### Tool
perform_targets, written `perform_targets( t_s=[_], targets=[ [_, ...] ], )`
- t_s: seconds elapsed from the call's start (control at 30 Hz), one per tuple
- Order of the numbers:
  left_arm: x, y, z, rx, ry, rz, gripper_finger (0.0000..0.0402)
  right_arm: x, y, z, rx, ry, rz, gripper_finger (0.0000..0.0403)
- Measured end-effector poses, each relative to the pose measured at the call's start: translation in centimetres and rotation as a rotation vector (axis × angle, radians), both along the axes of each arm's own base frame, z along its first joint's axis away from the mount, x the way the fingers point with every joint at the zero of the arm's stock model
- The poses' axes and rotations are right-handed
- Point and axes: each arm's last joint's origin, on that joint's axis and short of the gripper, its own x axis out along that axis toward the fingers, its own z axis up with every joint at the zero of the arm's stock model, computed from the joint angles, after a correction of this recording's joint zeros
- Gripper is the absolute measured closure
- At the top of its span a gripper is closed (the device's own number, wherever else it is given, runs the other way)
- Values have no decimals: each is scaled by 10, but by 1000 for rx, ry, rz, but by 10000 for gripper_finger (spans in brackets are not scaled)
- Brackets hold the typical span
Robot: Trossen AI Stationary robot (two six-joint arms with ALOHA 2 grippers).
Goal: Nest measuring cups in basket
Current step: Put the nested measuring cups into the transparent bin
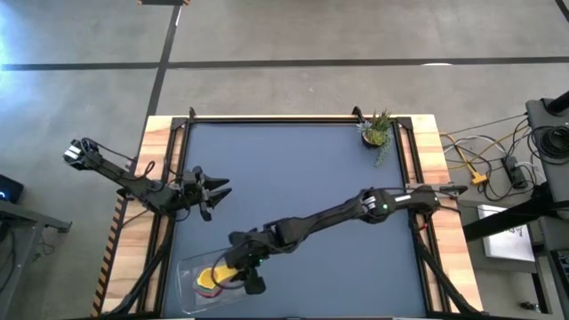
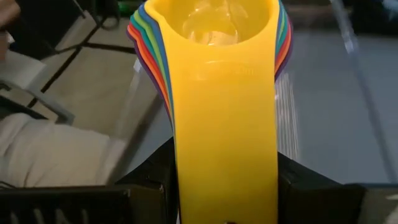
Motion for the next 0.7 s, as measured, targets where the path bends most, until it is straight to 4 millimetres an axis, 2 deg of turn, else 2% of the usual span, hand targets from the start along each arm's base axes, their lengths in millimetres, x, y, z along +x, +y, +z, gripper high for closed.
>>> perform_targets(
  t_s=[0.13, 0.37, 0.7],
  targets=[
    [0, 0, 0, -5, -1, 0, 242, 2, -1, -17, -14, 41, -6, 275],
    [0, 0, 0, -6, 0, 0, 242, 3, -3, -20, -14, 57, -13, 275],
    [0, 0, 0, -8, 0, 0, 242, 1, -6, -31, -103, 100, -38, 265]
  ],
)
